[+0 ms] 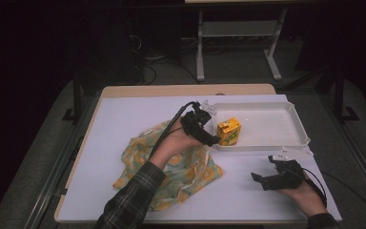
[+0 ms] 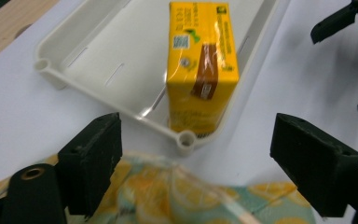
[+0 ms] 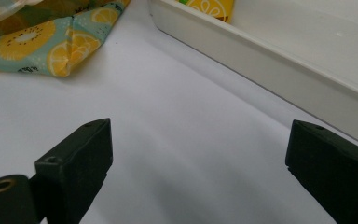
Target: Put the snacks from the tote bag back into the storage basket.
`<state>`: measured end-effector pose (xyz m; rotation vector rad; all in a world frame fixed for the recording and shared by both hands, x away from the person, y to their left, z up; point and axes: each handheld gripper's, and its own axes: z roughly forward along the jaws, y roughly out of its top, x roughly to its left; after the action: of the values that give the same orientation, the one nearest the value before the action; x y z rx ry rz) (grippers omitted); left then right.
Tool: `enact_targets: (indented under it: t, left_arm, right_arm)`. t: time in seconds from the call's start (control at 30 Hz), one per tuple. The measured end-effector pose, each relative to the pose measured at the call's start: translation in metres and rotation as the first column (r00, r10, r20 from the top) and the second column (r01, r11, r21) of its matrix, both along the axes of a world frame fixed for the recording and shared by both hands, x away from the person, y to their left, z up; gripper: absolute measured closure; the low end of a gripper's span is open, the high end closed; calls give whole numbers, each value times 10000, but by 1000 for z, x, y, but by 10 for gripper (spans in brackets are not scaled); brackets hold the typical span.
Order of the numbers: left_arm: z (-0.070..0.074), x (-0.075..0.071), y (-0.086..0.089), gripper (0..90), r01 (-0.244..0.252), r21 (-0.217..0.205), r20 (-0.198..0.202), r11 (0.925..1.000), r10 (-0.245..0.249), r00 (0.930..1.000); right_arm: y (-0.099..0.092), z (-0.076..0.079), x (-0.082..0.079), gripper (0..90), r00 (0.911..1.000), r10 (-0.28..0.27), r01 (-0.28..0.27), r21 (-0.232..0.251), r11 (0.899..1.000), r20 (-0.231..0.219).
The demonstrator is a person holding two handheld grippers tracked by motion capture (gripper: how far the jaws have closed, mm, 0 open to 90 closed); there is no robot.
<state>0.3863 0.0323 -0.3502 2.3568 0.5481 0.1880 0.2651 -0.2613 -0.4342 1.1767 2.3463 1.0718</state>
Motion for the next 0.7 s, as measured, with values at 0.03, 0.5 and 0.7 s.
enact_targets:
  t: [0.03,0.5,0.7]
  left_arm:
    - [1,-2,4,158,-43,-69,-16,10000,43,10000]
    - [10,-27,58,157,-322,-519,285,9981,337,9990]
    - [10,-39,89,156,-483,-600,342,9970,504,9981]
  right_arm:
    - [0,0,0,71,10000,6,-6,-12,10000,5]
    - [1,3,-3,69,10000,-20,20,-44,10000,7]
    - [4,10,-4,69,9999,66,-67,-143,9999,-101]
